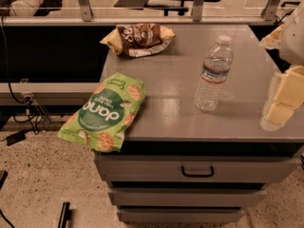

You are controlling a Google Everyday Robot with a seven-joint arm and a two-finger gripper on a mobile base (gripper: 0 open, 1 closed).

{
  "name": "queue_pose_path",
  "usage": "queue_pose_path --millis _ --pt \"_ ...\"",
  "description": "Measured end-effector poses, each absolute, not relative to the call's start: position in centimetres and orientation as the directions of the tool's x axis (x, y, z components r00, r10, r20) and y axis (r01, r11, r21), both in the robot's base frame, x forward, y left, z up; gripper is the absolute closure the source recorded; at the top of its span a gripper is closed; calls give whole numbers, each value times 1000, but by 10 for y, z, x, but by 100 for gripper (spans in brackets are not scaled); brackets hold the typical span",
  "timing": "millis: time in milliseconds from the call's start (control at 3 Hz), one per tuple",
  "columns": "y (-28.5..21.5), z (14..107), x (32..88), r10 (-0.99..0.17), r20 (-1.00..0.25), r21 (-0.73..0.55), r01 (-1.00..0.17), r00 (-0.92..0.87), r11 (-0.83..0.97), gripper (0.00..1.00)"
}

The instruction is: Knock water bottle over

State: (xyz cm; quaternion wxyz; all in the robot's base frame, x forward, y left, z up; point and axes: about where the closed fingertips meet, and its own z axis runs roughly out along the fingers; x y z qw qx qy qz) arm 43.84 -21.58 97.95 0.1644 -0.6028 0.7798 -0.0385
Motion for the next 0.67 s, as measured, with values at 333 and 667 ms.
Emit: queue_pose_path --millis 333,667 --pt "-216 980 438 -953 -210 -258 -927 -219 270 0" --pt "-210 969 472 -926 -329 -273 -920 -185 281 0"
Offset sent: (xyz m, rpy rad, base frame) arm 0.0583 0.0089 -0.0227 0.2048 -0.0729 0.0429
